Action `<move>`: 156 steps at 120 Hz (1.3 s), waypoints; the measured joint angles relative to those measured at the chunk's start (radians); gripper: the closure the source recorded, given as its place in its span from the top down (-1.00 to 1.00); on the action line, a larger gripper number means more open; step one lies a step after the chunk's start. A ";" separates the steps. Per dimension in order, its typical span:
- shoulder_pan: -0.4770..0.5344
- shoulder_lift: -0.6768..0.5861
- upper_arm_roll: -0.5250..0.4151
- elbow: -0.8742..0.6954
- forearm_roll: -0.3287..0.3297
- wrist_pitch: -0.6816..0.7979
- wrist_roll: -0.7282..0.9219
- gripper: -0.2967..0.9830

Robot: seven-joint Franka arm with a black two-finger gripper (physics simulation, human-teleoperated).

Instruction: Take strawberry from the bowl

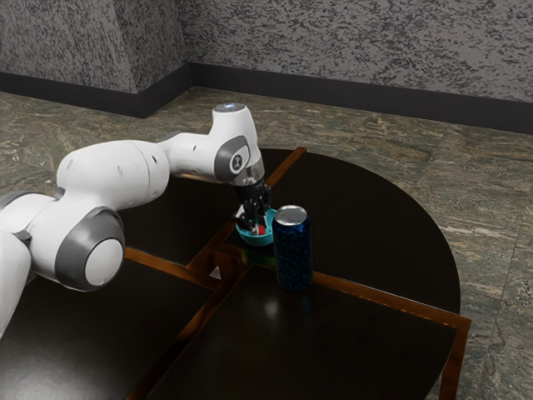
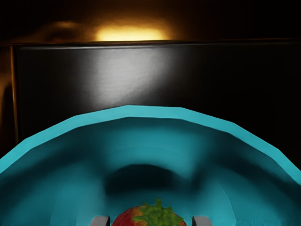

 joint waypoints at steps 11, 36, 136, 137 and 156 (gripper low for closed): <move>0.001 0.007 0.000 0.004 0.000 0.000 0.000 -0.31; 0.001 0.013 0.001 0.006 0.001 -0.002 0.002 -0.39; -0.161 -0.433 0.121 -0.494 -0.006 -0.015 0.008 -0.59; -0.162 -0.441 0.122 -0.506 -0.006 -0.013 0.008 -0.59; -0.194 -0.571 0.126 -0.701 -0.018 0.026 0.008 -0.59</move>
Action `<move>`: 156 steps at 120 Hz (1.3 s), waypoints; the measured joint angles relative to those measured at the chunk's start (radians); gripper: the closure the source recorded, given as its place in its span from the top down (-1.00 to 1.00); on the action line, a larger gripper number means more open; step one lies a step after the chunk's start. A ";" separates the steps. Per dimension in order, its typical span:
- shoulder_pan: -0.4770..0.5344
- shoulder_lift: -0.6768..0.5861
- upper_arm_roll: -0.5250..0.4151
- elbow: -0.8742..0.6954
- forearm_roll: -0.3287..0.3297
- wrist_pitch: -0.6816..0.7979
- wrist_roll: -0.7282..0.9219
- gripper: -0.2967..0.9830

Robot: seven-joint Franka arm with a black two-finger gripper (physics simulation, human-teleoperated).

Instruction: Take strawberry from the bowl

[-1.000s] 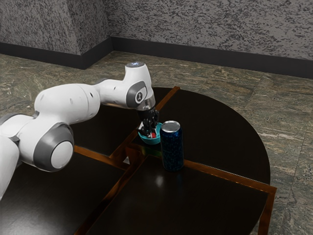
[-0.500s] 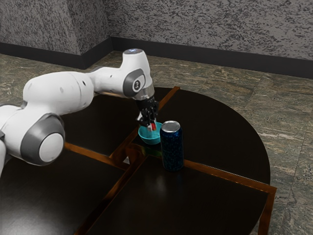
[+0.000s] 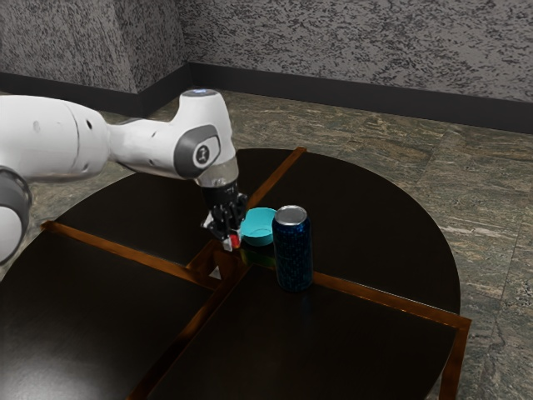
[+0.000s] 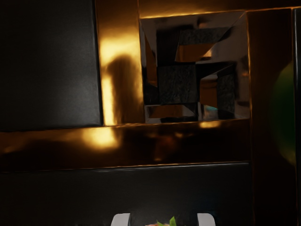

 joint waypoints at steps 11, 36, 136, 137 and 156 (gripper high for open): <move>-0.018 -0.042 0.001 -0.086 -0.008 0.030 0.000 -0.59; -0.062 -0.051 0.002 -0.176 -0.025 0.086 -0.003 -0.59; -0.079 -0.059 0.027 -0.233 -0.039 0.174 -0.003 0.28; -0.078 -0.063 0.030 -0.233 -0.039 0.174 -0.003 0.28; -0.072 -0.131 0.127 -0.165 0.005 0.109 0.011 0.40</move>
